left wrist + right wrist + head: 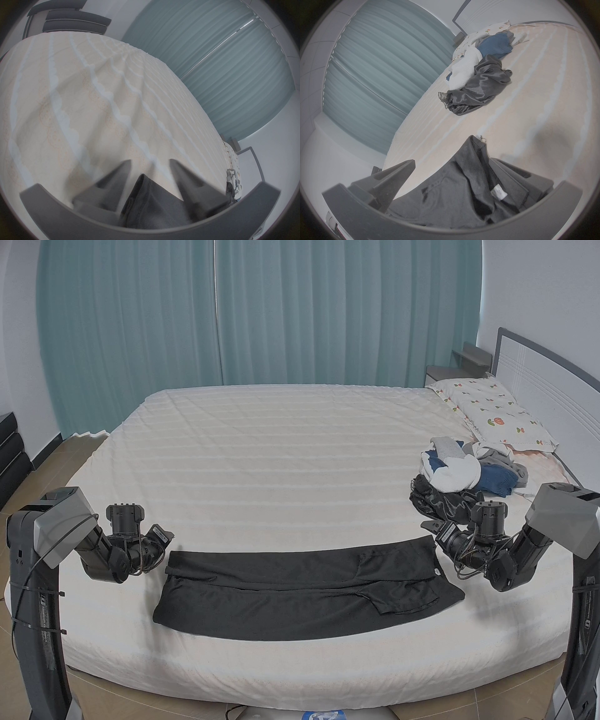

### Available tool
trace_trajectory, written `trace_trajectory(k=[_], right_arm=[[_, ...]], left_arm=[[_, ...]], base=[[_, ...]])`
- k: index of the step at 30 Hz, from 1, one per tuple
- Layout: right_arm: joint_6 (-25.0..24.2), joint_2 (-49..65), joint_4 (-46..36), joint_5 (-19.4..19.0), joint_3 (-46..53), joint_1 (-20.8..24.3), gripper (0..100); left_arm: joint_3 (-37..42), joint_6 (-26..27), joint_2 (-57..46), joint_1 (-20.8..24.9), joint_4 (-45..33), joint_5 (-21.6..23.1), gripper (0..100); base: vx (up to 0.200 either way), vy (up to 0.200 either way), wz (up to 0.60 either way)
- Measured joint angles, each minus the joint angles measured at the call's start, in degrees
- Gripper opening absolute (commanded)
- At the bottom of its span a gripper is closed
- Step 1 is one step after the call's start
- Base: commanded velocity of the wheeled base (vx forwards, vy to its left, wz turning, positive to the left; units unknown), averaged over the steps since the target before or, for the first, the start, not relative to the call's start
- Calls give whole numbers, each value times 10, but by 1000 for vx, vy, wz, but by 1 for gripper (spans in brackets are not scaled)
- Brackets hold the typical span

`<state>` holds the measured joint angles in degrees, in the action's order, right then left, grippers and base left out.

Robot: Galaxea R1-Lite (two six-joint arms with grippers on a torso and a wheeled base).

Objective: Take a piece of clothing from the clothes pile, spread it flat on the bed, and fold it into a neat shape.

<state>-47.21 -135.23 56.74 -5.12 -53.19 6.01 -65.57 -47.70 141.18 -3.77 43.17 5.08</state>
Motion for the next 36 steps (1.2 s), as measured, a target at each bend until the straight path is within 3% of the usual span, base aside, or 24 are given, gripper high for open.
trace_trajectory(k=[17,18,36], right_arm=[[-1,-71,-5,-22,-73,-1,100],[-1,-73,-5,-22,-73,-1,0],[-2,-82,-1,-15,-89,-20,0]], left_arm=[[2,-1,1,0,0,-1,100],[2,-1,1,0,0,-1,100],[2,0,1,0,0,-1,100]], base=[[0,0,0],[0,0,0],[0,0,0]])
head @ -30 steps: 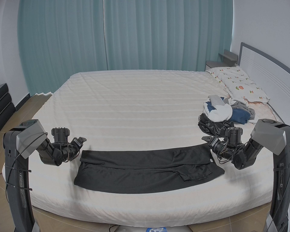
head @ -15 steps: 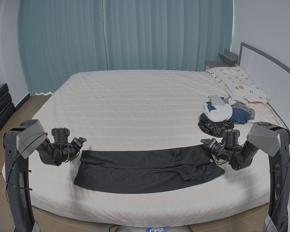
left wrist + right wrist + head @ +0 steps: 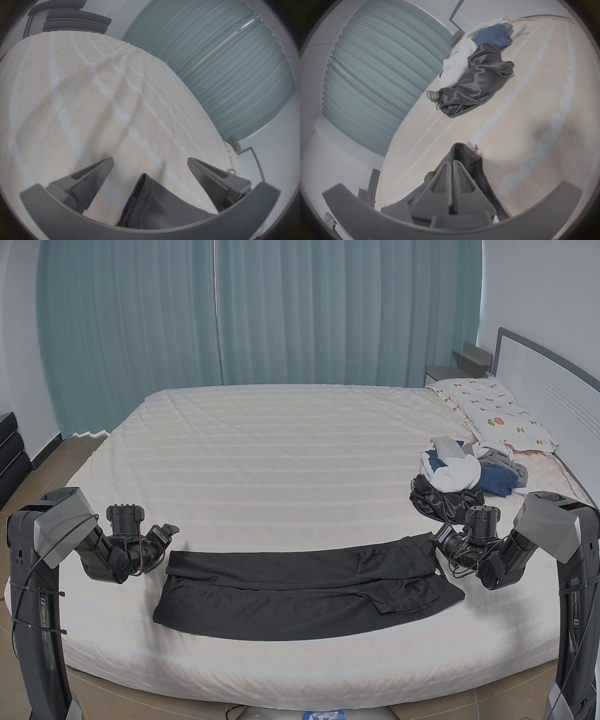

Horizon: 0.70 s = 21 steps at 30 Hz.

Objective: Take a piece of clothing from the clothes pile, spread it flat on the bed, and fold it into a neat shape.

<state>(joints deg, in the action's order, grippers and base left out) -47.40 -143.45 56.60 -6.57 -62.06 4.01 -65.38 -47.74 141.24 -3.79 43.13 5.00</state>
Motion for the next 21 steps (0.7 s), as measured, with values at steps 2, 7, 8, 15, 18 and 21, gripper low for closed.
trace_trajectory(k=[2,7,8,15,18,21], right_arm=[[-1,-1,2,0,-3,-3,0],[-7,-7,3,0,-9,-6,0],[-7,-9,3,0,-10,-6,0],[-8,-15,14,0,-10,-8,100],[-8,-12,31,2,-3,-9,100],[-8,-5,45,5,12,-9,100]], left_arm=[[0,0,0,0,0,0,100],[0,0,0,0,0,0,100],[0,0,0,0,0,0,100],[0,0,0,0,0,0,100],[0,-1,0,0,0,0,100],[1,-2,0,0,0,1,100]], base=[[0,0,0],[0,0,0],[0,0,0],[0,0,0],[0,0,0],[0,0,0]])
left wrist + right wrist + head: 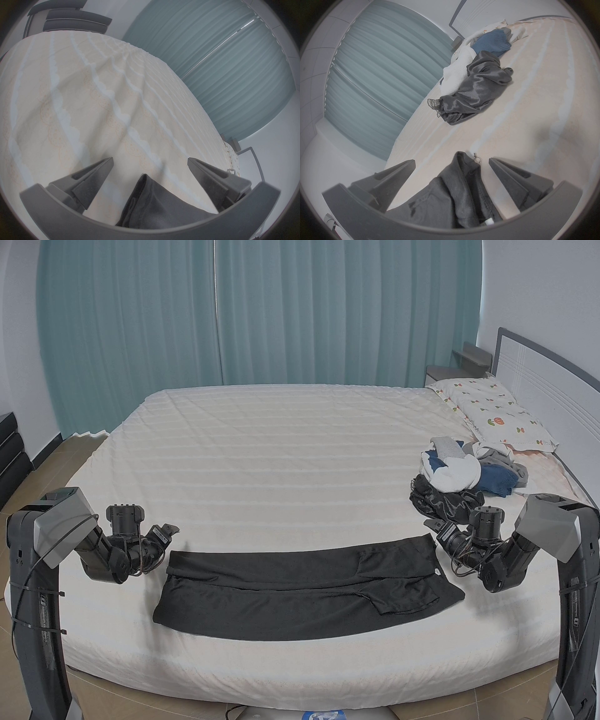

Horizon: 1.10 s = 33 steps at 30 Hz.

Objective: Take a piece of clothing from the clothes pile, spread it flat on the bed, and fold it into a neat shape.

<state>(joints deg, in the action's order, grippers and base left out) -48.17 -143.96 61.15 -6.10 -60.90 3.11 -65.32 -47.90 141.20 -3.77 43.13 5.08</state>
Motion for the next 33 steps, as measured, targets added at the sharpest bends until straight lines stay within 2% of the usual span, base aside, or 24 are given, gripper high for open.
trace_trajectory(k=[6,10,12,15,19,22,33], right_arm=[[-1,35,9,-1,51,0,100],[-7,55,11,-3,74,1,100],[-11,63,11,-4,83,2,100],[-14,70,11,-4,92,3,100],[-16,75,12,-5,100,6,100],[-16,78,12,-5,106,10,100],[-18,83,12,-5,115,23,100]], left_arm=[[25,0,-11,-1,1,12,100],[63,5,-36,-3,13,53,100],[87,20,-50,-3,24,84,100],[110,69,-64,-3,31,101,100],[124,135,-71,0,35,102,100],[125,169,-65,8,35,82,100],[128,185,-48,39,34,70,100]], base=[[0,0,0],[0,0,0],[0,0,0],[0,0,0],[0,0,0],[0,0,0],[0,0,0]])
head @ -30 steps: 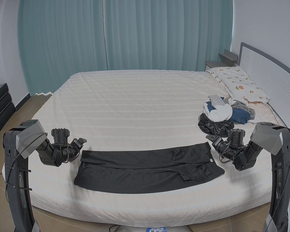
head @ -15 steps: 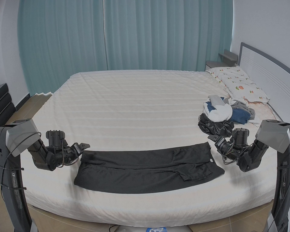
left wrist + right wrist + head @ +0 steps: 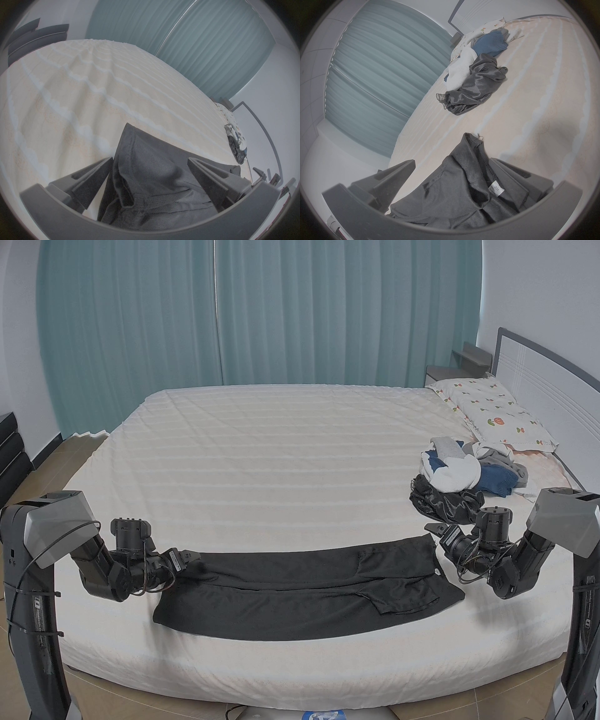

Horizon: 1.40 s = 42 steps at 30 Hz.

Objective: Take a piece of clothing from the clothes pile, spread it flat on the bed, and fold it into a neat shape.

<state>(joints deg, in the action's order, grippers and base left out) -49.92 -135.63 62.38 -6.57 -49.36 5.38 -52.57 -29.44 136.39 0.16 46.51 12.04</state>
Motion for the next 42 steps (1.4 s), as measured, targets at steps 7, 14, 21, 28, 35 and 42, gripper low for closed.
trace_trajectory(k=[7,14,21,28,35,42], right_arm=[[0,4,0,0,4,1,100],[0,8,0,0,5,1,100],[0,9,0,0,5,-1,100],[0,10,0,0,5,-1,100],[-1,10,0,0,6,-2,100],[-1,10,0,0,6,-2,100]], left_arm=[[6,48,10,7,4,-46,100],[18,51,16,14,8,-50,0],[26,48,14,13,6,-61,0],[34,44,2,9,22,-62,0],[41,45,-9,-2,26,-62,0],[44,44,-24,-18,24,-57,0]], base=[[0,0,0],[0,0,0],[0,0,0],[0,0,0],[0,0,0],[0,0,0]])
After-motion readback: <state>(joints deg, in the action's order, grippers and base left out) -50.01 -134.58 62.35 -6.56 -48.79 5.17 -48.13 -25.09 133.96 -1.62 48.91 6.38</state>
